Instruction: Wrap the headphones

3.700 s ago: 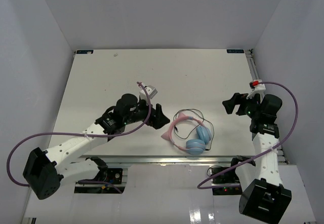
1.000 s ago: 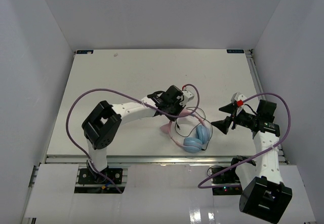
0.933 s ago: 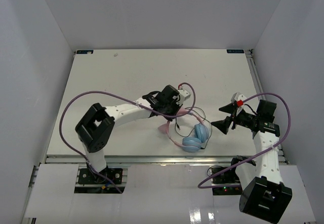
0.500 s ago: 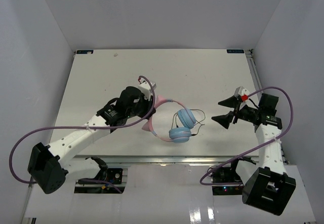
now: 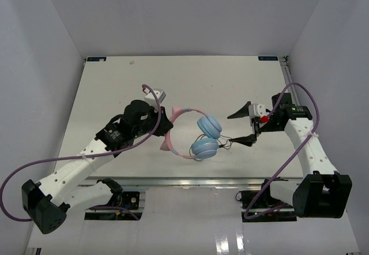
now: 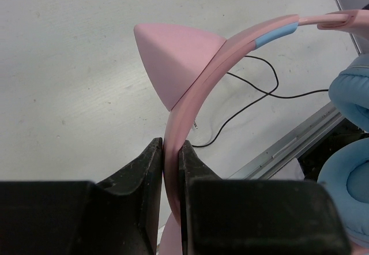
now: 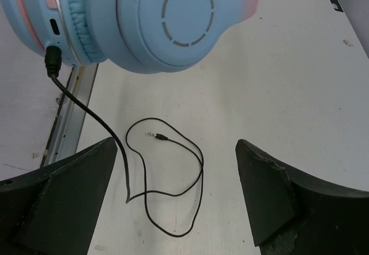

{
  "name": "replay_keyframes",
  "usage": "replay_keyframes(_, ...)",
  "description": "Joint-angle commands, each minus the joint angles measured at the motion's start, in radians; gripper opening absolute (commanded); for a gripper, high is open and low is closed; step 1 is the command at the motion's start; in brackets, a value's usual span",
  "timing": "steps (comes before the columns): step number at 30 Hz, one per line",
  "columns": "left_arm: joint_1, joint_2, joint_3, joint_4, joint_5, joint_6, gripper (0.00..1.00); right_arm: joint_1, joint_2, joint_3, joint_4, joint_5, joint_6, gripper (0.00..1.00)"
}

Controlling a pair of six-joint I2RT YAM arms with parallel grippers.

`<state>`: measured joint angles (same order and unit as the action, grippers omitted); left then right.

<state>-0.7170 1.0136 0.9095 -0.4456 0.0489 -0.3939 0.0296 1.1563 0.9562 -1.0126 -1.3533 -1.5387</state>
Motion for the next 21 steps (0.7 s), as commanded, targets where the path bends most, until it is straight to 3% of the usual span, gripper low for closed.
replay_keyframes(1, 0.007, -0.06, 0.079, -0.01, -0.044, -0.081, 0.0, 0.026, 0.019, 0.076, -0.297, 0.001, -0.276, 0.91)
replay_keyframes(11, 0.011, -0.066, 0.119, -0.03, -0.136, -0.104, 0.0, 0.094, -0.017, 0.034, -0.222, 0.024, -0.124, 0.95)
replay_keyframes(13, 0.014, -0.057, 0.13, -0.032, -0.148, -0.109, 0.0, 0.095, -0.044, 0.017, -0.125, 0.04, 0.007, 0.96)
replay_keyframes(18, 0.017, -0.038, 0.157, -0.001, -0.166, -0.137, 0.0, 0.111, -0.179, -0.102, 0.343, 0.166, 0.5, 0.95)
replay_keyframes(21, 0.019, -0.024, 0.15, 0.039, -0.17, -0.161, 0.0, 0.123, -0.238, -0.142, 0.518, 0.223, 0.65, 0.93)
